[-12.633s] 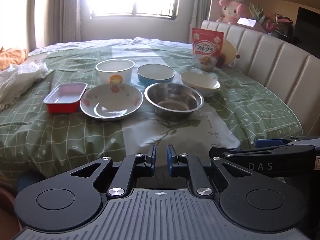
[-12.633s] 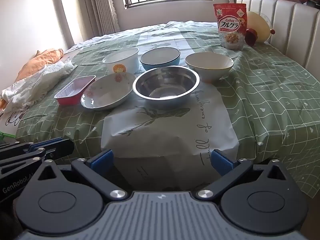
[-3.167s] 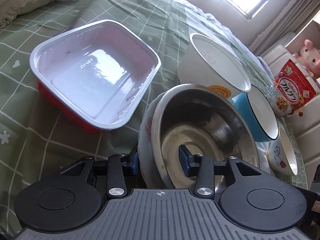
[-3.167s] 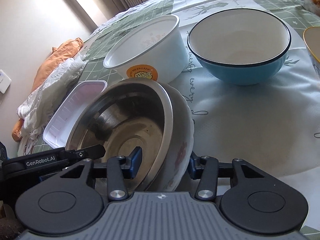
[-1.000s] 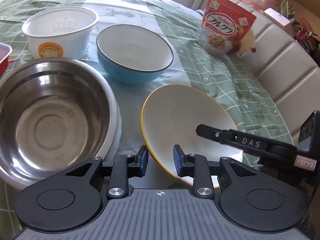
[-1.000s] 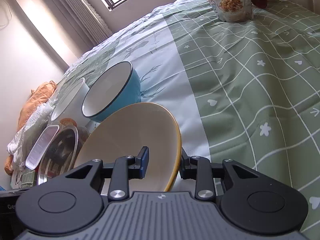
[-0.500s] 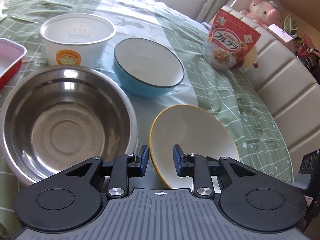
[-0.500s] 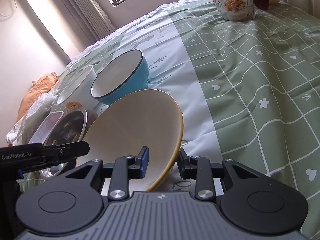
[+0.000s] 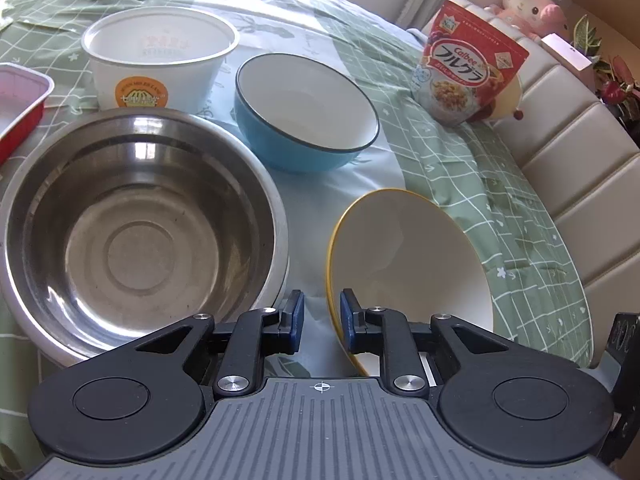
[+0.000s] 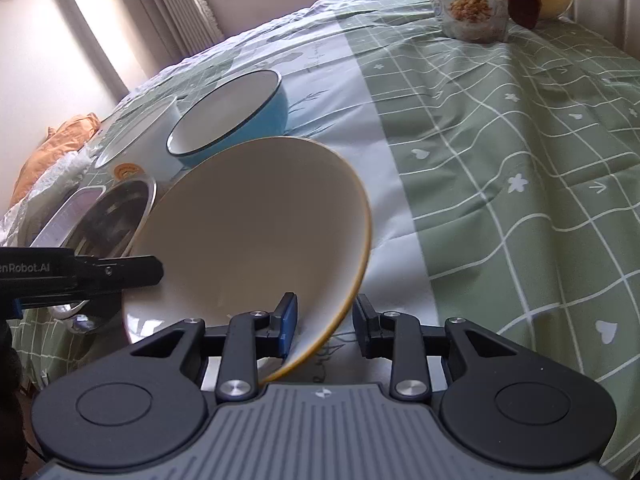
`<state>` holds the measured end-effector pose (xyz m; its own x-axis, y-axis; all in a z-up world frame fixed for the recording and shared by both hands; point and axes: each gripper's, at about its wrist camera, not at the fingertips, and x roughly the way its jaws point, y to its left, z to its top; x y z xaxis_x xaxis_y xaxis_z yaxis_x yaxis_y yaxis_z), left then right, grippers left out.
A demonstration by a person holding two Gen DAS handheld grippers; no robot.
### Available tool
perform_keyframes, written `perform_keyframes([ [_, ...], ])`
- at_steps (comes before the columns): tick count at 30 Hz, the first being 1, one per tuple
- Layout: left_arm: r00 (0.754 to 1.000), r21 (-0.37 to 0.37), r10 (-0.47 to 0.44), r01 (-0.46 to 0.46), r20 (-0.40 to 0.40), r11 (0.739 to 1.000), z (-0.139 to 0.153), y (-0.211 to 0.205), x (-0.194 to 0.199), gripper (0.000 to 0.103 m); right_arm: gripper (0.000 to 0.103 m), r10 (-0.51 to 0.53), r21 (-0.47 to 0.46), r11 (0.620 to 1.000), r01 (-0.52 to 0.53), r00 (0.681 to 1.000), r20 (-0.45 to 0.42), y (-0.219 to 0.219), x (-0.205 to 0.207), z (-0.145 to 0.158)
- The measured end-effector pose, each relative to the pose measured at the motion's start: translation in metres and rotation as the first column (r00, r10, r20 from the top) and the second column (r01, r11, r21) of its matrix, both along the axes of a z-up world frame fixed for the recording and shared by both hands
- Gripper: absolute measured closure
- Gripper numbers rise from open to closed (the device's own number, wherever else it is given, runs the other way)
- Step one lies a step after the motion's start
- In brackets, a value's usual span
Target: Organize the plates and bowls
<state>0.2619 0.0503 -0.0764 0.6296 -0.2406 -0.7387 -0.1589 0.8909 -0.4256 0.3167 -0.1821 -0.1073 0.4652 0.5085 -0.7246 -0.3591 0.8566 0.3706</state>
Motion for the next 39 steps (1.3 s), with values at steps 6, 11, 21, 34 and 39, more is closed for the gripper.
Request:
perform_keyframes([
  [6, 1.000, 0.017, 0.006, -0.007, 0.024, 1.000, 0.005, 0.001, -0.001, 0.082, 0.071, 0.012, -0.044, 0.999, -0.011, 0.999, 0.041, 0.018, -0.003, 0.001],
  [11, 1.000, 0.007, -0.015, 0.015, 0.022, 1.000, 0.006, -0.001, -0.001, 0.082, 0.071, 0.010, -0.033, 0.999, -0.009, 0.999, 0.045, 0.008, -0.003, 0.005],
  [21, 0.987, -0.028, 0.121, -0.118, 0.108, 0.993, 0.045, 0.059, 0.023, 0.082, 0.031, -0.079, -0.158, 0.980, 0.123, 0.962, 0.261, -0.013, 0.029, 0.066],
  [34, 0.991, 0.010, 0.126, -0.125, -0.038, 0.992, 0.013, 0.105, 0.138, 0.082, 0.019, 0.030, 0.039, 0.999, -0.028, 0.998, -0.054, 0.051, 0.157, 0.070],
  [39, 0.996, 0.033, 0.085, -0.084, -0.034, 0.996, 0.007, 0.097, 0.159, 0.081, 0.051, 0.054, 0.040, 0.998, -0.047, 0.981, -0.185, 0.086, 0.202, 0.033],
])
